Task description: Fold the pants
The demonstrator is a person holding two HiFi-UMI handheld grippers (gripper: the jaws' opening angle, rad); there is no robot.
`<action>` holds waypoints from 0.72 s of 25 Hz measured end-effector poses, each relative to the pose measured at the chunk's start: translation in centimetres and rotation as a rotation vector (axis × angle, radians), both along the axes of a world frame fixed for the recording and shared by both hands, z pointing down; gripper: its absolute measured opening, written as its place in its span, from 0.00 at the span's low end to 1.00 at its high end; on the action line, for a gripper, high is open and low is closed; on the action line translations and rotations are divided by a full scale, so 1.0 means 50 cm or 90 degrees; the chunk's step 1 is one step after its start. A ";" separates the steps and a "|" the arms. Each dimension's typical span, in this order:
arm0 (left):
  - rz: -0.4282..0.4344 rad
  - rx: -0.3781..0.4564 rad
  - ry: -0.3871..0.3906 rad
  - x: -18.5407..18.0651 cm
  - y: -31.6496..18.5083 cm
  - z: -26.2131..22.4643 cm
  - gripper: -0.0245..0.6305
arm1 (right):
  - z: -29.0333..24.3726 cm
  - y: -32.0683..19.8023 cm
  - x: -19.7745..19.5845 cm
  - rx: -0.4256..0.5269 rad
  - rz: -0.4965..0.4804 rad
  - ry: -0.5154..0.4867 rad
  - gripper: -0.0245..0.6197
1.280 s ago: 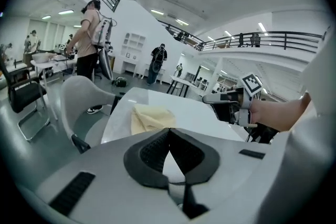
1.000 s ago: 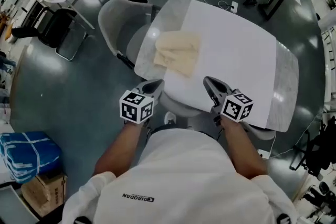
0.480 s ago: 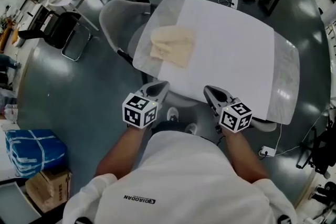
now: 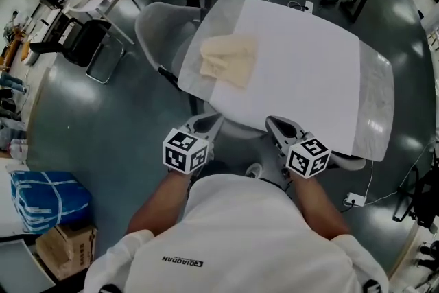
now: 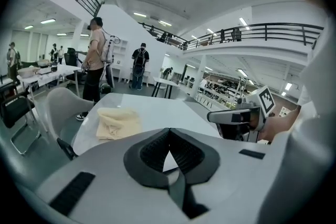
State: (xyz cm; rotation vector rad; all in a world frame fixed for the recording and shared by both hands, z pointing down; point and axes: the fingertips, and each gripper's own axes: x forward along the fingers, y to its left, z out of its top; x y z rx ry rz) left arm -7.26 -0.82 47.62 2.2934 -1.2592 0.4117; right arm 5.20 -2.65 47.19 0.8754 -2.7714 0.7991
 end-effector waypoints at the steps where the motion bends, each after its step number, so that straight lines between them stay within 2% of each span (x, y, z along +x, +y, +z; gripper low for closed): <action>1: 0.004 0.003 0.000 -0.005 -0.003 -0.003 0.08 | -0.001 -0.001 -0.004 0.000 0.004 0.001 0.07; 7: 0.043 0.021 0.002 -0.058 -0.024 -0.026 0.08 | 0.004 -0.006 -0.066 0.000 0.034 0.012 0.07; 18: 0.144 0.030 0.006 -0.243 -0.072 -0.030 0.08 | 0.004 -0.015 -0.259 0.006 0.126 0.034 0.07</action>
